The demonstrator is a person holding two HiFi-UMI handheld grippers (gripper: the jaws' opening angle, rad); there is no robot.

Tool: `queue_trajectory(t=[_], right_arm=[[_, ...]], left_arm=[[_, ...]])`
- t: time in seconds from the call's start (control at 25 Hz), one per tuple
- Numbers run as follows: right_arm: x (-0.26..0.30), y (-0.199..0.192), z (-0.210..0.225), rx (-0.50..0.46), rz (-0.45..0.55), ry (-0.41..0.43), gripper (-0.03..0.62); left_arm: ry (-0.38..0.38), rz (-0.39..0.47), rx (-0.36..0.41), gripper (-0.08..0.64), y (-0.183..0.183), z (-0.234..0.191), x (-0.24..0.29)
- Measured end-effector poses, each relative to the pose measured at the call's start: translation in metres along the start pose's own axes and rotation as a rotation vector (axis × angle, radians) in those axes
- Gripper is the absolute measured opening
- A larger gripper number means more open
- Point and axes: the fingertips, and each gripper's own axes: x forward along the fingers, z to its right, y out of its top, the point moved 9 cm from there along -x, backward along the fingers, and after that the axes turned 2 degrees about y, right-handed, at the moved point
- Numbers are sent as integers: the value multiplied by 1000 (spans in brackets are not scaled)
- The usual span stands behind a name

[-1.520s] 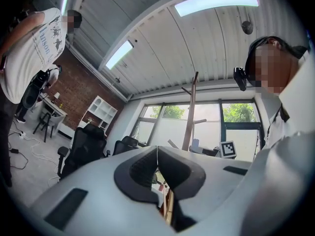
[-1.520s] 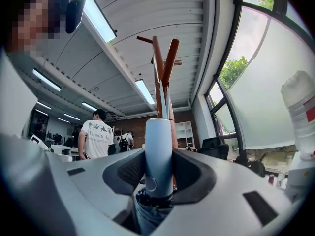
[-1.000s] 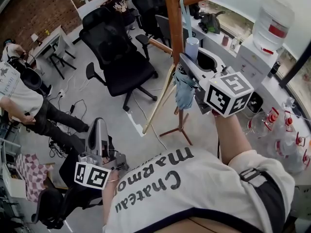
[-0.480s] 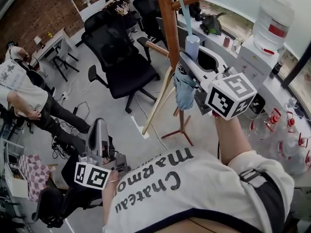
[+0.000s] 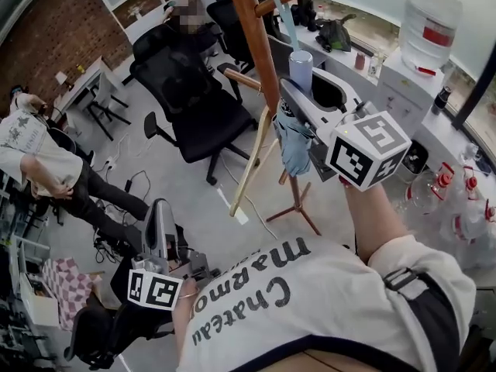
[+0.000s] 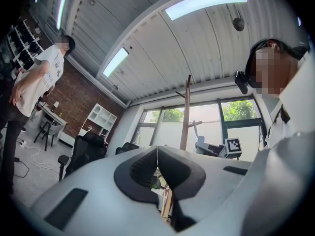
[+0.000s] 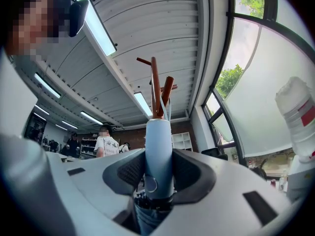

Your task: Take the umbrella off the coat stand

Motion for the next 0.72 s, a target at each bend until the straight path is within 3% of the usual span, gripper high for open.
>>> queue_trajectory(t=[0.72], right_arm=[[-16,7,10,-14,39,7,167]], left_arm=[[-6,13,16,25,-10,13,7]])
